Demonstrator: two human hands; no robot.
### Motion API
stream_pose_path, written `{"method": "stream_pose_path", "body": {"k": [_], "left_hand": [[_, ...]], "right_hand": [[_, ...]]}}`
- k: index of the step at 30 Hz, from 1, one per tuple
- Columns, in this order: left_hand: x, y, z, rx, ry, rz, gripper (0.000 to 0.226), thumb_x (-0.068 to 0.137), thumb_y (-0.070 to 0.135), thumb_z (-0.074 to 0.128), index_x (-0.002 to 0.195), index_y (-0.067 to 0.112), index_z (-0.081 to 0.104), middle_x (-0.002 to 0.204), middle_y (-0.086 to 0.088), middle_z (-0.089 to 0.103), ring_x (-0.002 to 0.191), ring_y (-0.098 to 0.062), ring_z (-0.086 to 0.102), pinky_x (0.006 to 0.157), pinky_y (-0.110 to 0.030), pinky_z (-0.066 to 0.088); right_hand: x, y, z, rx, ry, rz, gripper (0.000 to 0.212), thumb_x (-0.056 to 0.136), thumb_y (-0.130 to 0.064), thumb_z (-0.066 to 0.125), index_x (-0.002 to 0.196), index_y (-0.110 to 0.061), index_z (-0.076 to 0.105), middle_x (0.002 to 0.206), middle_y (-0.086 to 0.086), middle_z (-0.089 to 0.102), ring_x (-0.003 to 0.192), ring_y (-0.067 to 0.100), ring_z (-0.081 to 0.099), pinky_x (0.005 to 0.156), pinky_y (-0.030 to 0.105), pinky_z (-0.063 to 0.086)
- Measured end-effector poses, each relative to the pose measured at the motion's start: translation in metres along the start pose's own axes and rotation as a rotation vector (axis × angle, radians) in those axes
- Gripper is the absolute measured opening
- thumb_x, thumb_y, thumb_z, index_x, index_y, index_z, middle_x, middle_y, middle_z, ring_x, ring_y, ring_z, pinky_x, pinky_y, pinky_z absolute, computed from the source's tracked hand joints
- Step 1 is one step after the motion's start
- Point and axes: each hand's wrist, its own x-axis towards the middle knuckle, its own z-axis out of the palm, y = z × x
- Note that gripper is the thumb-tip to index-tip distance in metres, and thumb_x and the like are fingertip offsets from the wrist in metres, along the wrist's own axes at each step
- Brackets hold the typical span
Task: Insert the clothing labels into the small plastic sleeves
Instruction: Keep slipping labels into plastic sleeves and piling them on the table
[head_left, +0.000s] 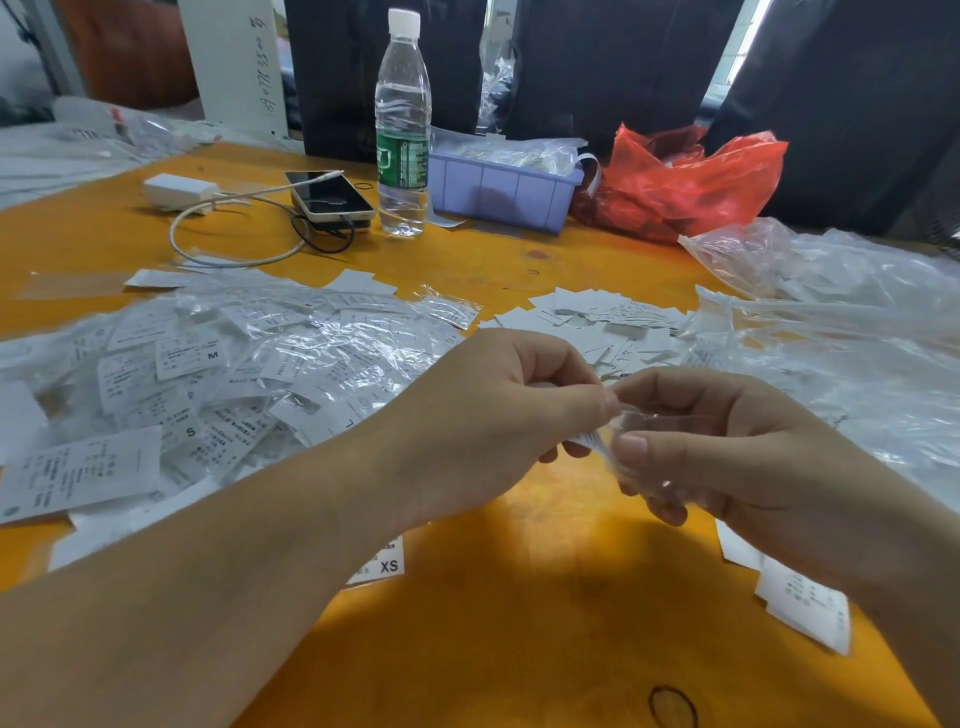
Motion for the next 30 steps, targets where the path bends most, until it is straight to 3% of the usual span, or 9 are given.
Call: {"method": "stream_pose_path", "body": {"k": [6,8,13,17,30], "left_hand": [[-0.001,0.003,-0.002,-0.002,0.045,-0.007,0.008,0.083,0.023,0.073,0.077,0.018,0.071,0.056,0.015,0.061,0.051,0.003,0.055,0.046,-0.009,0.039],[-0.001,0.004,-0.005,-0.018,0.067,-0.013,0.004,0.082,0.019,0.074,0.083,0.02,0.07,0.061,0.014,0.064,0.051,0.004,0.056,0.045,-0.008,0.04],[-0.001,0.003,-0.006,-0.029,0.084,-0.014,0.018,0.081,0.019,0.075,0.096,0.025,0.067,0.072,0.006,0.067,0.055,0.001,0.058,0.049,-0.011,0.043],[-0.001,0.005,-0.005,-0.058,0.085,0.001,0.014,0.081,0.014,0.075,0.092,0.02,0.07,0.073,0.004,0.068,0.053,0.002,0.057,0.048,-0.01,0.042],[-0.003,0.007,-0.006,-0.058,0.007,0.045,0.013,0.084,0.008,0.071,0.086,0.02,0.076,0.064,0.014,0.066,0.053,0.004,0.056,0.048,-0.009,0.041]], "right_hand": [[0.0,0.0,-0.006,-0.015,-0.017,-0.02,0.013,0.074,-0.021,0.07,0.079,-0.01,0.07,0.063,0.007,0.059,0.059,0.021,0.049,0.053,0.025,0.044],[0.0,0.0,-0.009,0.007,0.007,-0.008,0.015,0.073,-0.02,0.07,0.081,-0.008,0.071,0.063,0.009,0.059,0.058,0.02,0.05,0.051,0.025,0.044],[0.0,0.001,-0.012,0.028,0.005,0.013,0.016,0.077,-0.022,0.069,0.082,-0.008,0.072,0.062,0.007,0.06,0.057,0.018,0.051,0.051,0.025,0.044],[-0.001,0.001,-0.014,0.021,-0.038,0.013,0.032,0.072,-0.036,0.075,0.084,-0.007,0.071,0.066,0.01,0.061,0.059,0.018,0.052,0.053,0.025,0.044],[0.0,0.002,-0.015,0.028,-0.056,0.02,0.03,0.074,-0.04,0.072,0.078,-0.01,0.071,0.061,0.003,0.059,0.056,0.015,0.047,0.055,0.026,0.042]]}}
